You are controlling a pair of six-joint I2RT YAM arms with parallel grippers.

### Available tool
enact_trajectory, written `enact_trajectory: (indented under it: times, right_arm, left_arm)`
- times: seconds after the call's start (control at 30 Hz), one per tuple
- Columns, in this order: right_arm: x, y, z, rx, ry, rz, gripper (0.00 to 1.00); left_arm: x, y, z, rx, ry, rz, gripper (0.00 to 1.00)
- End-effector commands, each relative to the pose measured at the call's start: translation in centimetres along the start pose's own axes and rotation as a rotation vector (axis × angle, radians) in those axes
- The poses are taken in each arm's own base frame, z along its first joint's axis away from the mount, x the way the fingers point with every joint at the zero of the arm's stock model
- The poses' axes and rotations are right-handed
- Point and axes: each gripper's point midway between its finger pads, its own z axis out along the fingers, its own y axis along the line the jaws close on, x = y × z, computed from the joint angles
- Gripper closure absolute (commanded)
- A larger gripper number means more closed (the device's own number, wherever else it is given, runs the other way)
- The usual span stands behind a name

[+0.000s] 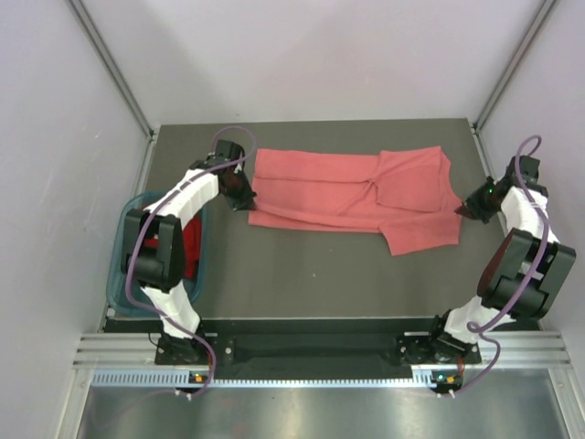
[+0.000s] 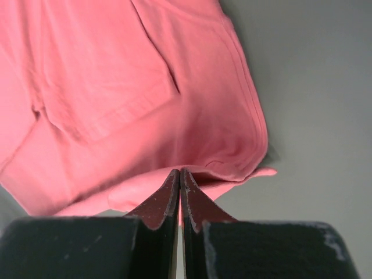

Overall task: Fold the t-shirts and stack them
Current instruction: Fold the tshirt

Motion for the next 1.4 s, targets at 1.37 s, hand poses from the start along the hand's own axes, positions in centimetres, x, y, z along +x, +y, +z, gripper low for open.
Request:
enact_trajectory:
  times: [1.37]
  right_arm:
    - [-9.6, 7.7, 4.3, -0.180, -0.046, 0.096, 1.00]
  left_arm:
    - [-9.6, -2.8, 4.1, 0.054, -0.042, -0.036, 1.00]
